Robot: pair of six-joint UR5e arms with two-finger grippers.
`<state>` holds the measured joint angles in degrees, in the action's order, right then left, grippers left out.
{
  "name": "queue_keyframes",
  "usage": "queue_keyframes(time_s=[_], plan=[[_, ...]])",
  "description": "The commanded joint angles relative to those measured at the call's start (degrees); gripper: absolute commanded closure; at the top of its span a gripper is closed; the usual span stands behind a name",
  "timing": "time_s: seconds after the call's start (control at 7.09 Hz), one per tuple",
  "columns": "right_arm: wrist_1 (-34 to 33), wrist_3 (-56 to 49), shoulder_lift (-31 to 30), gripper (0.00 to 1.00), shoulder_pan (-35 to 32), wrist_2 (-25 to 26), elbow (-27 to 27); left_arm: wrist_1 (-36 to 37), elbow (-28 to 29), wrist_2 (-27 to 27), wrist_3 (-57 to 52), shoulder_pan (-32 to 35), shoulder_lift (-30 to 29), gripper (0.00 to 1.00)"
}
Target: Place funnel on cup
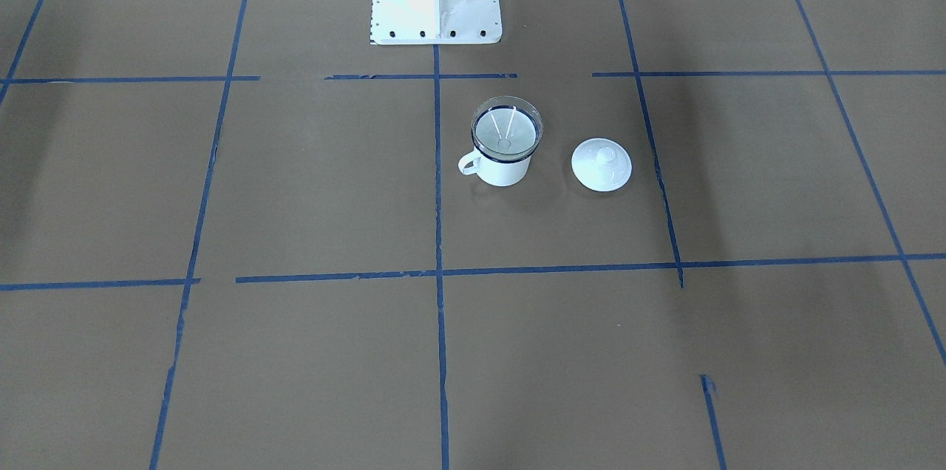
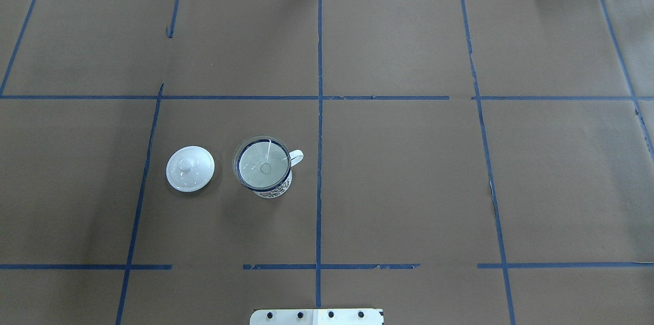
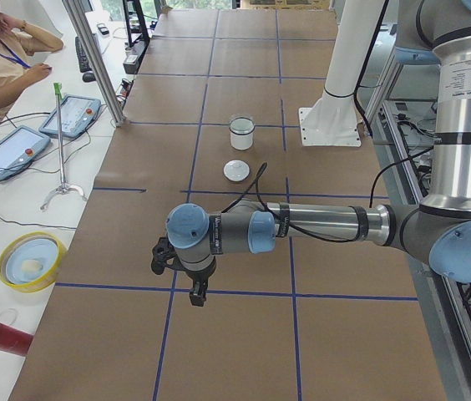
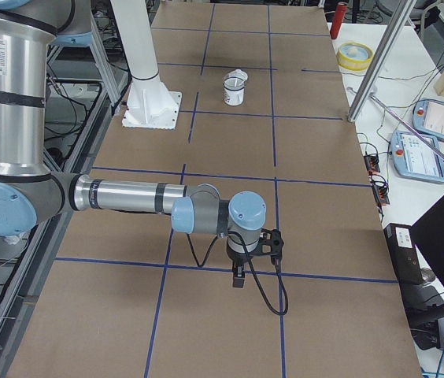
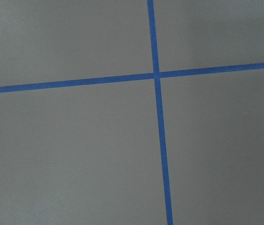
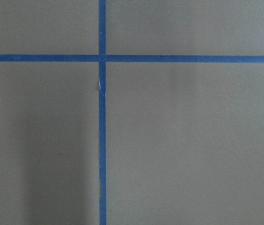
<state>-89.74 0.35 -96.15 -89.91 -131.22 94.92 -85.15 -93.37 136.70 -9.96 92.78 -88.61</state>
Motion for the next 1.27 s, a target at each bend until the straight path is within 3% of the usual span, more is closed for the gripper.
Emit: queue_keyframes(time_s=[0.0,1.13], plan=[[0.0,0.0,0.0,0.0,0.0,0.0,0.0,-0.72,-0.5,0.58,-0.15,-0.06,-0.34,0.0],[0.0,0.0,0.0,0.0,0.0,0.0,0.0,-0.45,-1.9,-0.12,0.02,-0.06,0.37,0.0]])
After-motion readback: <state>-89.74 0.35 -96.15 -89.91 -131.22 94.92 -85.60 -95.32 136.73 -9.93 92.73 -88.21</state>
